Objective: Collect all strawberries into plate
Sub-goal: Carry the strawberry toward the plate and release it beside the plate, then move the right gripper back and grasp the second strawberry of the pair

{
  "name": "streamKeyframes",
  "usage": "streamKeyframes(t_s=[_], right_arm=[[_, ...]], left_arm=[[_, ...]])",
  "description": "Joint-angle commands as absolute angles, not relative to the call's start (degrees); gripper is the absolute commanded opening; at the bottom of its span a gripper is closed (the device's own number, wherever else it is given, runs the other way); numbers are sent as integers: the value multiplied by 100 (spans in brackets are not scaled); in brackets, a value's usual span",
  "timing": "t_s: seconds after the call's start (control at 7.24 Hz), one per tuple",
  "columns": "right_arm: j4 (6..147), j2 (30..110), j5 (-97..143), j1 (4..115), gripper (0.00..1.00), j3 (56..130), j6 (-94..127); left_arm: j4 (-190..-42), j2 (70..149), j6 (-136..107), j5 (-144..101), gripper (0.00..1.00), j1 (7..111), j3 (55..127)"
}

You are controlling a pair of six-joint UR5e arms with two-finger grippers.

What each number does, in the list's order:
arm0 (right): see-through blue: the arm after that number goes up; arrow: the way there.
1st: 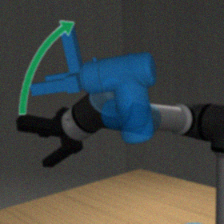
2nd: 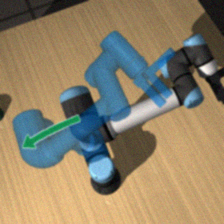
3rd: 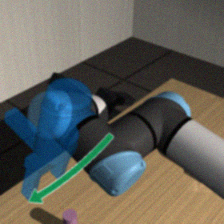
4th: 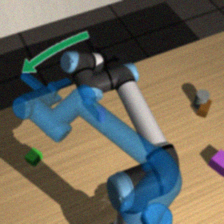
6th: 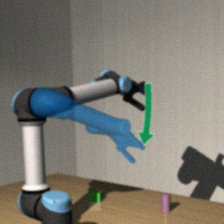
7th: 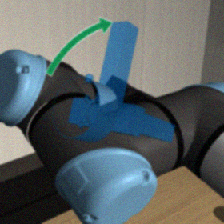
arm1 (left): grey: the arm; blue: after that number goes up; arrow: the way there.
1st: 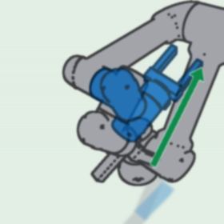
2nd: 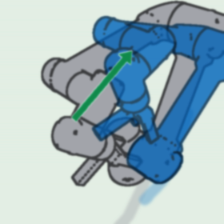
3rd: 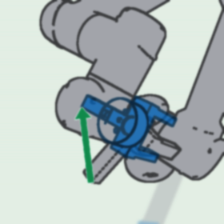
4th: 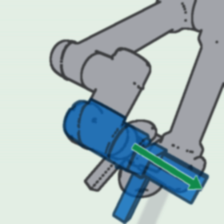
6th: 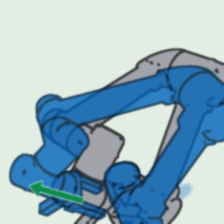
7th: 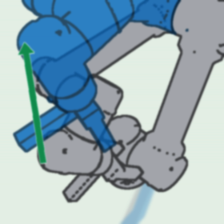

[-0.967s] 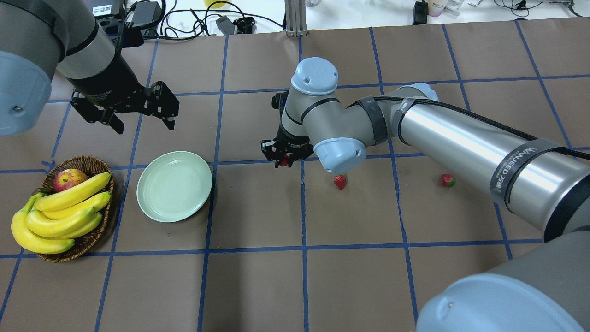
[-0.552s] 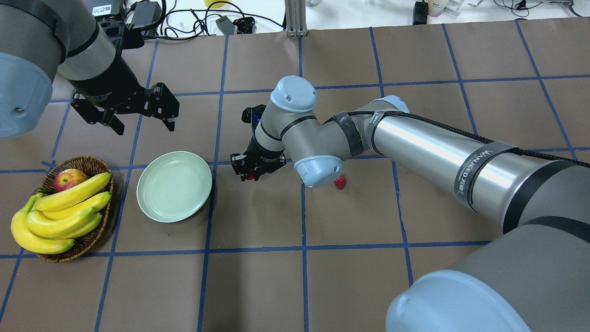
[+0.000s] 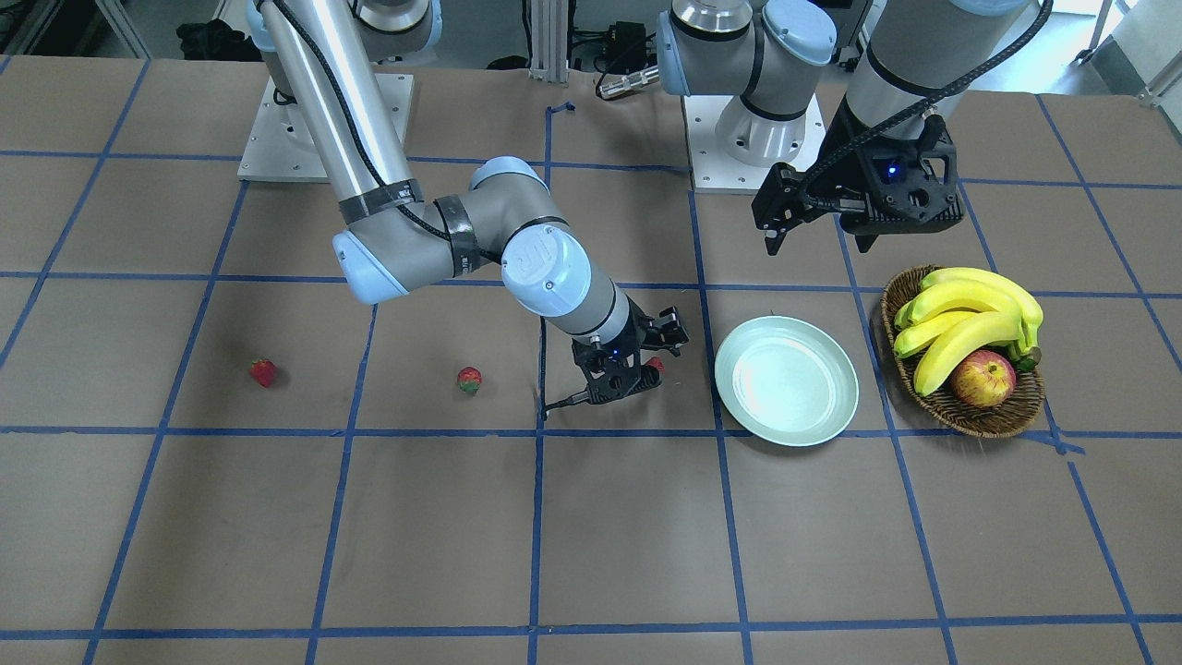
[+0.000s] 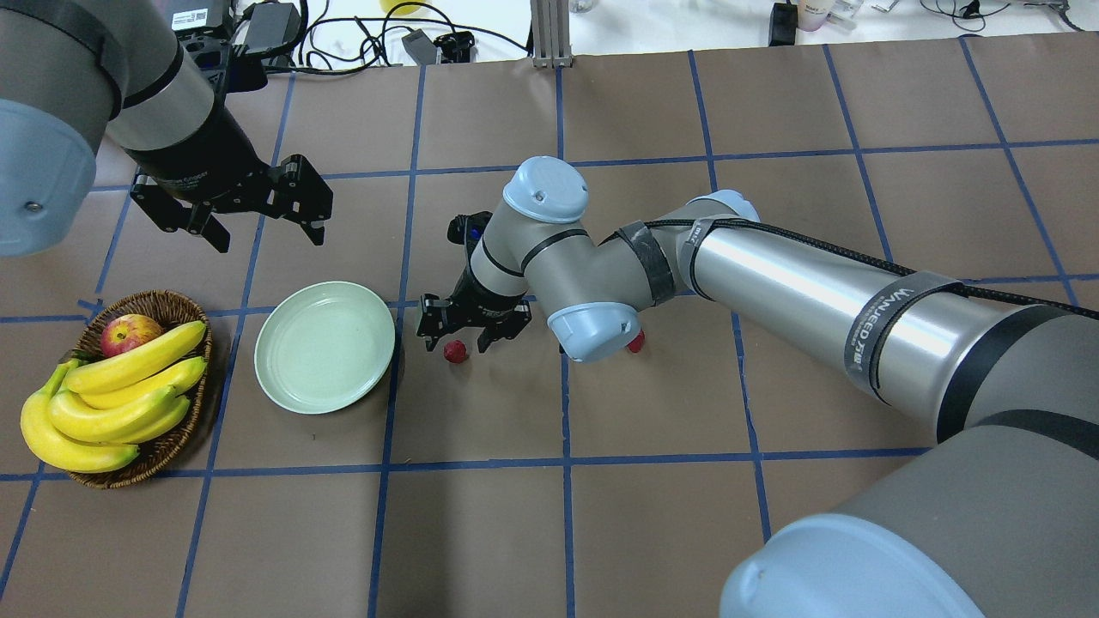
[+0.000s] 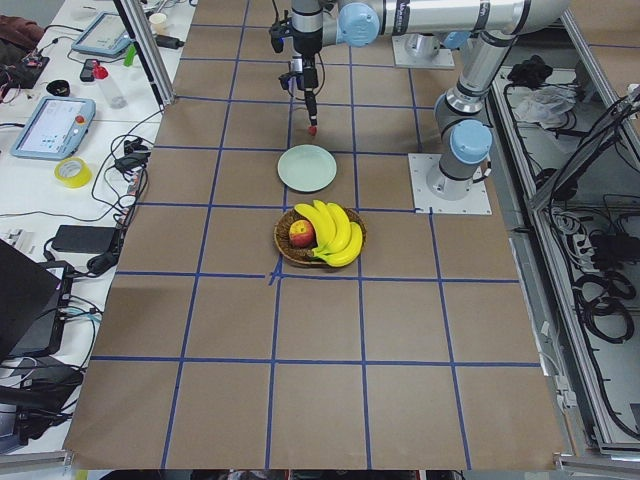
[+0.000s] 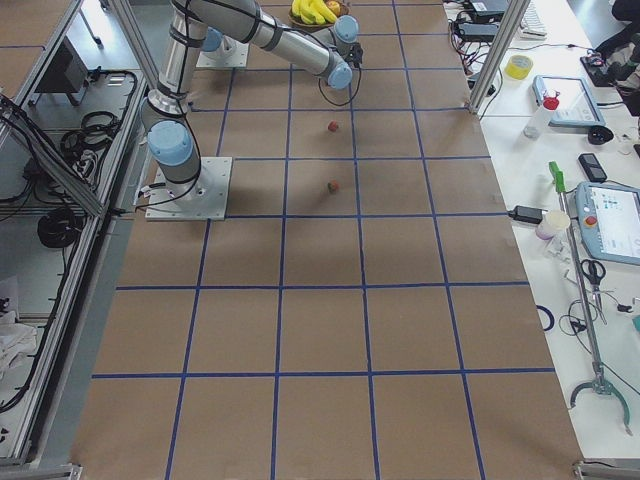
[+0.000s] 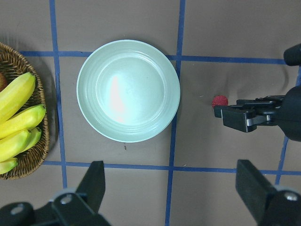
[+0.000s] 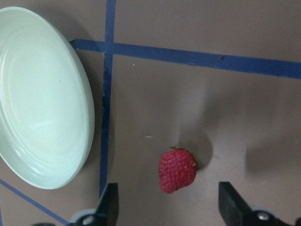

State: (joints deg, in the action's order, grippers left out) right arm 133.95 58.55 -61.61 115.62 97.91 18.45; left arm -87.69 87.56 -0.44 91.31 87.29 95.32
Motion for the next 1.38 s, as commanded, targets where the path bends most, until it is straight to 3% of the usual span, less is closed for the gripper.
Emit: streamKeyframes(t_s=[0.0, 0.41, 0.69, 0.83, 0.97, 1.24], right_arm=[[13020, 6325, -7137, 11349, 100, 9756, 1864], [11790, 6891, -9340, 10707, 100, 9939, 1479], [11838, 6847, -9475, 10600, 96, 10378, 1529], [12100, 6803, -9205, 10504, 96, 10415, 1538], [12120, 6655, -9098, 10459, 86, 10406, 1529], [12120, 6478, -8861, 10450, 85, 10467, 1626]], left_arm=[[-8789, 8754, -44, 9132, 100, 8728, 9536], [-8780, 8858, -122, 9061, 100, 8710, 9571], [-7382, 9044, -413, 8763, 100, 8692, 10471], [-7331, 8922, -413, 8841, 100, 8658, 10477], [-8148, 8877, -413, 8903, 100, 8588, 10155], [-8350, 8964, -448, 8886, 100, 8517, 10090]])
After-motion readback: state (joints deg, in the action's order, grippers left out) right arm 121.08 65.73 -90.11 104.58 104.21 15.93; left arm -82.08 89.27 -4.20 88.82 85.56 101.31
